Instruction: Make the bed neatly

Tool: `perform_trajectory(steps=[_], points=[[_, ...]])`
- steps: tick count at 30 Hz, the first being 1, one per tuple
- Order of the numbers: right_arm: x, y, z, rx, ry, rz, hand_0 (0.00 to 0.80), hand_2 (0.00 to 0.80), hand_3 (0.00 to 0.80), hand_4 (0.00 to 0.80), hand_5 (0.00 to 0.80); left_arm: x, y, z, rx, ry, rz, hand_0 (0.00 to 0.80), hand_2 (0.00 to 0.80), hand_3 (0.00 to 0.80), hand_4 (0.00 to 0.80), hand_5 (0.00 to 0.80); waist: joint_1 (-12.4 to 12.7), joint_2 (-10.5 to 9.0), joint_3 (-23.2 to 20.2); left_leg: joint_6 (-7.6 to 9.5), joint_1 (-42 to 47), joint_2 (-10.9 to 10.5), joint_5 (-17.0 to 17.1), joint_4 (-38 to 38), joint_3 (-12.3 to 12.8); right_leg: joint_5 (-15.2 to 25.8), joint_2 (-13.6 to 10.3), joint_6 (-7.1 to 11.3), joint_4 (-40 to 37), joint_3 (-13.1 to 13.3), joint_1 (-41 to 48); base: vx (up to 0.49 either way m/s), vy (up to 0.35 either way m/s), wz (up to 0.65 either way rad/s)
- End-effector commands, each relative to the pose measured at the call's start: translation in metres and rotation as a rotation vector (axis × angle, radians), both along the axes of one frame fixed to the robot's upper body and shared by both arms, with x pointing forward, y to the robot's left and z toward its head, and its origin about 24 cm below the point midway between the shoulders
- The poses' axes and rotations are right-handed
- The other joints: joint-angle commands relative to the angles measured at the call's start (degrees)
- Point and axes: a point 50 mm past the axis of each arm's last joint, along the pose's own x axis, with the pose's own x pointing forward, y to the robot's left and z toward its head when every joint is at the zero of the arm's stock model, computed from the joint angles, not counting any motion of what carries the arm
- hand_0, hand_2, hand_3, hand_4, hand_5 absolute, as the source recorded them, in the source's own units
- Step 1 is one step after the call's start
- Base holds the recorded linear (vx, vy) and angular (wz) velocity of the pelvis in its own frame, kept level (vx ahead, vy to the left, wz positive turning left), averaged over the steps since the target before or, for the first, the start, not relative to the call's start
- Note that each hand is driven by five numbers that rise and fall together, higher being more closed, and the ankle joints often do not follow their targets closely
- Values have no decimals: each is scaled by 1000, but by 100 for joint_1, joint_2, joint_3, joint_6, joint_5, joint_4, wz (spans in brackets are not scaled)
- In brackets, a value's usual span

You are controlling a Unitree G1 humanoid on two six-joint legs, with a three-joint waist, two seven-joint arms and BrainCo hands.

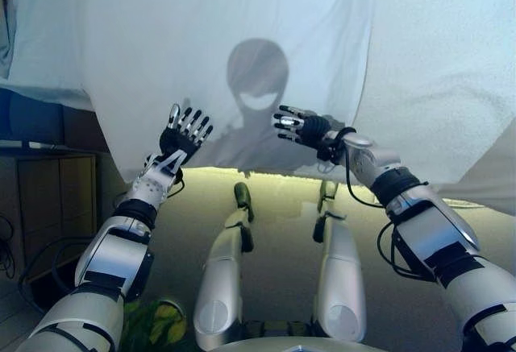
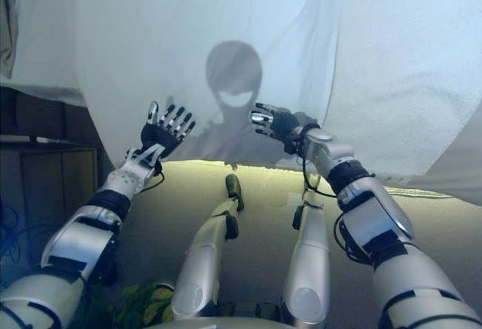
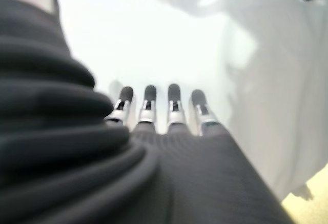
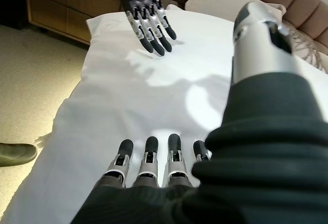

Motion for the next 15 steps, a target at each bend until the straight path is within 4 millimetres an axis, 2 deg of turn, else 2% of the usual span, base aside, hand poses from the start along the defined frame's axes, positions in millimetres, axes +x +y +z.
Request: perform_trajectory(steps=[1, 7, 15], points=[[10, 5, 27, -41, -57, -26, 0, 0, 0, 0, 0, 14, 5, 32, -39, -64, 82, 0, 0, 0, 0, 0, -92, 195, 59, 30, -733, -81, -753, 1345, 1, -141, 37, 290, 299, 120, -426, -41, 36, 6], [20, -9, 43, -199, -78, -143, 0, 0, 0, 0, 0, 24, 5, 54, -46, -54, 132, 0, 0, 0, 0, 0, -57, 278, 59, 83, -1359, -37, -827, 1746, -80, -261, 38, 244, 876, 234, -1142, -34, 26, 7], [24, -36, 54, -342, -33, -279, 0, 0, 0, 0, 0, 27, 7, 55, -63, 31, 183, 0, 0, 0, 0, 0, -38, 380, 59, 103, -2095, 15, -893, 2240, -161, -413, 37, 161, 1616, 378, -1912, -26, 37, 4]])
